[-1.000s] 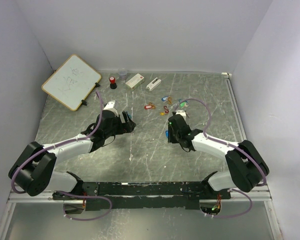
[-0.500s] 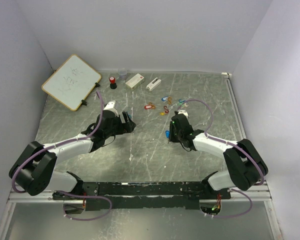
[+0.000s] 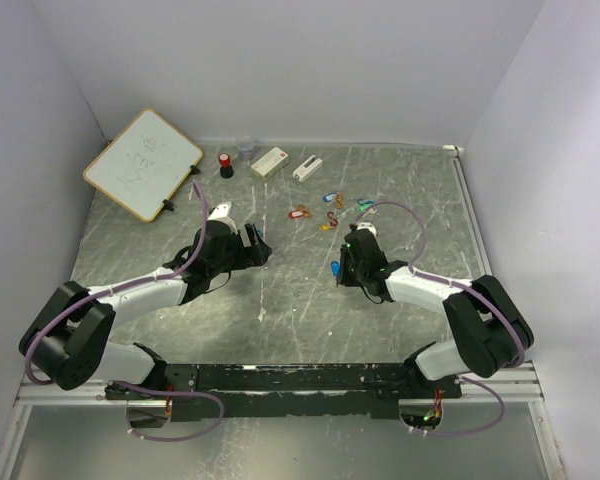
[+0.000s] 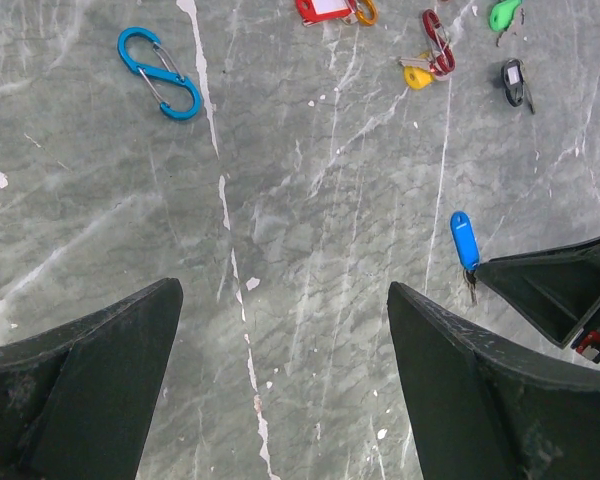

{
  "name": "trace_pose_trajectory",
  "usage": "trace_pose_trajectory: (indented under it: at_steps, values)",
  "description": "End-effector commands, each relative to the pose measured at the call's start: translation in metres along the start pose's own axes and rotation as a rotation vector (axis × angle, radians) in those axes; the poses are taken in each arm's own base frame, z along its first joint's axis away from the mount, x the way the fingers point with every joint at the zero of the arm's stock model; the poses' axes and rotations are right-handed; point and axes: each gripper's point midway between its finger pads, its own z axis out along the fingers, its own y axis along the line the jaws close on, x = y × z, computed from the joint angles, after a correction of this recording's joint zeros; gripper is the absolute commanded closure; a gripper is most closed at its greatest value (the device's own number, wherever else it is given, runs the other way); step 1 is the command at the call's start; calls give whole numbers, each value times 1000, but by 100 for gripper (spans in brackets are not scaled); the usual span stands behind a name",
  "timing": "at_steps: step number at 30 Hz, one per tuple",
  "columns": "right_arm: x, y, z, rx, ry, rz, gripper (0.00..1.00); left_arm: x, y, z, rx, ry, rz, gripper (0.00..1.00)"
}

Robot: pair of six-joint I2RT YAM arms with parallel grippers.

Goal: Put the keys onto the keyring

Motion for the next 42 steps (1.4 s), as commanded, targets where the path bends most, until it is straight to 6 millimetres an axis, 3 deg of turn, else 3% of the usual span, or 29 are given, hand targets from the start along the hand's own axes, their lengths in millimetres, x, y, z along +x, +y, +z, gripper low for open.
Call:
trace_pose_trajectory:
  at_steps: [1, 10, 13, 23, 32, 38, 42]
  values:
    - [3, -4, 3, 3, 1, 12, 79, -12, -9, 3, 32, -28, -6, 5]
    - [-1, -5, 1, 7, -15, 12, 91, -11, -8, 4, 29, -25, -7, 5]
    - [-8, -5, -2, 12, -37, 4, 100, -12, -9, 4, 31, -26, -8, 5]
    - [-72, 6, -39, -3, -235, -132, 100, -16, -12, 9, 26, -23, -7, 6]
    - [-110, 23, -71, -68, -386, -226, 100, -24, -16, 14, 20, -31, -8, 6]
    - [-114, 24, -85, -100, -476, -221, 100, -26, -4, 23, -81, -18, -31, 5]
    - [-109, 22, -84, -103, -483, -218, 100, -21, 12, 34, -197, 24, -66, 6]
